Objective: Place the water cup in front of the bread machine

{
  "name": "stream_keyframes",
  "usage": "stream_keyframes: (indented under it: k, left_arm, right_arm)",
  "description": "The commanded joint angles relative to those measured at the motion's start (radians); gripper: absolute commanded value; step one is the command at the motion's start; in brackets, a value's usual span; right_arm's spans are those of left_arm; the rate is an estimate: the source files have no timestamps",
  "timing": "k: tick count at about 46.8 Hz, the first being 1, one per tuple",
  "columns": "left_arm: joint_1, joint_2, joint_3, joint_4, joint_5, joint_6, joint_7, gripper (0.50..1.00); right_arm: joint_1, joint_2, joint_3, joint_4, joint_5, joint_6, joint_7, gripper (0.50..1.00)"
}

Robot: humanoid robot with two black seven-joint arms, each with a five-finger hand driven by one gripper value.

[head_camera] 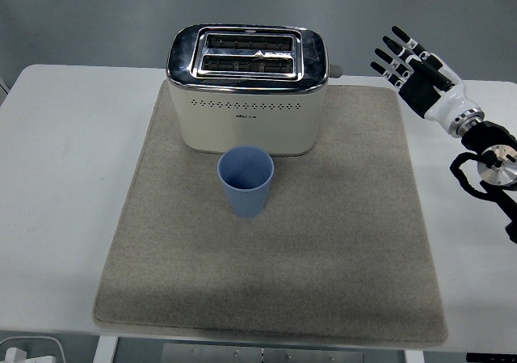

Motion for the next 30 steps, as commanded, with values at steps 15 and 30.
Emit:
stream_keyframes:
  k: [15,30]
  left_arm:
    - [0.000,0.000,0.000,0.000,0.000,0.001,0.000,1.000]
    - [0.000,0.000,0.000,0.000,0.000,0.001,0.000,1.000]
  right_arm:
    - [0.024,0.039,-0.004,-0.117,0.019,-0.024,0.013,0.928]
    - [0.023,0.041,-0.001,-0.121,0.030,-0.031,0.020,0.928]
